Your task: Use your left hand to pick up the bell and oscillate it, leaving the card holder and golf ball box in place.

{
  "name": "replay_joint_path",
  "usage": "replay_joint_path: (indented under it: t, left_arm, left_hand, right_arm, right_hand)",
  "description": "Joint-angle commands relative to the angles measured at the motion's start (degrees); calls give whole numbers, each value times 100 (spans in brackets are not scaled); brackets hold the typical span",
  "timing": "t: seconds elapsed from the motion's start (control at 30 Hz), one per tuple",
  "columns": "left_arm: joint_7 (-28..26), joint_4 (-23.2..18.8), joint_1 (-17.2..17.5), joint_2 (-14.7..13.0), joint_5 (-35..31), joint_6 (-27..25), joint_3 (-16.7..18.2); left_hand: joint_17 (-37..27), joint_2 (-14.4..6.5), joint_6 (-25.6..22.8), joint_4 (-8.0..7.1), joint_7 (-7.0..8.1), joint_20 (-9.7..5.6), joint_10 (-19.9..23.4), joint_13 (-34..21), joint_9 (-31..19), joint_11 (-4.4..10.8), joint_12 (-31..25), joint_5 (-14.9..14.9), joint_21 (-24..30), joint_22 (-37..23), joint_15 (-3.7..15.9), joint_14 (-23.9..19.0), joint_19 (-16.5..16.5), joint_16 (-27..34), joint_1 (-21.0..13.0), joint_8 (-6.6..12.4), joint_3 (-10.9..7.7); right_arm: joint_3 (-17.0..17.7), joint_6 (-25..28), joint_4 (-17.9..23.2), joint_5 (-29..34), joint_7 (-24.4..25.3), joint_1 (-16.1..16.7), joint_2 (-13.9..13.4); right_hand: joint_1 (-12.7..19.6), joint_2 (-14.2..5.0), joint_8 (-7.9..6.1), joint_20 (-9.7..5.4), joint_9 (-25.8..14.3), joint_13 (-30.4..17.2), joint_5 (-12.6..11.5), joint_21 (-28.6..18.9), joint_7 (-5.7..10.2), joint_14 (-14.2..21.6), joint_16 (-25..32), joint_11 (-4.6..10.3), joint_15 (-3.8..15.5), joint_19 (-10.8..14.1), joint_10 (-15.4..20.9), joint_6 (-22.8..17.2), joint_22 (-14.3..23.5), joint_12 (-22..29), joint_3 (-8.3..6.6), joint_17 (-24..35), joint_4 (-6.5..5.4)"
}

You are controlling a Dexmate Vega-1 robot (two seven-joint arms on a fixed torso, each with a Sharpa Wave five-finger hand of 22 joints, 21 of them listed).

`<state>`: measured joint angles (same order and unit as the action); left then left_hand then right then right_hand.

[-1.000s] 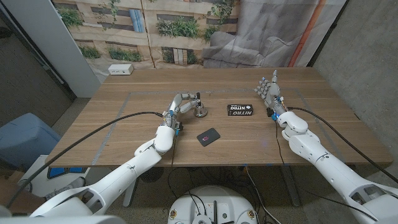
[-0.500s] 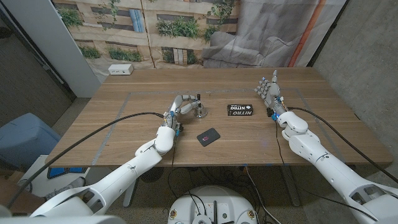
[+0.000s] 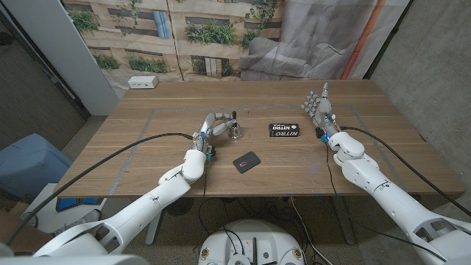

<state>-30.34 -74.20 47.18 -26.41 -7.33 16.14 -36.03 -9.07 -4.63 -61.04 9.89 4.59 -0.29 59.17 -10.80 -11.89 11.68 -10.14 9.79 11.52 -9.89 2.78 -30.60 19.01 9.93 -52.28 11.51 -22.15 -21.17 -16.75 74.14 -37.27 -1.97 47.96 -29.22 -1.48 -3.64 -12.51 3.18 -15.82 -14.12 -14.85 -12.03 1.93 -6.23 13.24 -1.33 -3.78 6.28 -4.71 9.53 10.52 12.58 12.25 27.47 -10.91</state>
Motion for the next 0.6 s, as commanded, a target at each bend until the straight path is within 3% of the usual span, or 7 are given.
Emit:
replay_joint_path:
  t: [0.03, 0.3, 0.6]
  left_arm:
    - [-48, -40, 16, -53, -26, -9, 20]
    - [19, -52, 12, -77, -17, 21, 7]
    - [167, -139, 34, -137, 47, -9, 19]
  left_hand:
    - [-17, 127, 311, -18, 93, 7, -206, -17, 20, 35, 8, 45, -36, -17, 565, 33, -73, -3, 39, -77, 59]
    - [-20, 319, 708, -21, 155, 15, -658, -8, 60, 1, 21, 52, -44, -17, 562, 60, -135, 12, 121, -133, 156]
    - [-32, 495, 1287, -56, 50, 60, -1203, 2, 101, -61, 21, 58, -65, -18, 472, 329, -280, -17, 263, -149, 284]
  right_arm:
    - [-3, -4, -7, 3, -1, -4, 5]
    - [-2, -6, -12, 2, -5, -5, 4]
    - [-2, -4, -8, 2, -3, -4, 3]
  right_hand:
    - [17, -557, -34, -10, -17, -18, -38, -30, 2, -19, 21, -3, 3, 39, -26, 44, 18, 28, 36, 25, 6]
    - [17, -557, -33, -6, -17, -18, -38, -31, 1, -26, 18, -6, -14, 41, -31, 46, 18, 26, 36, 25, 7]
    - [17, -556, -32, -4, -17, -18, -39, -30, 3, -27, 17, -2, -2, 39, -31, 49, 18, 26, 36, 25, 7]
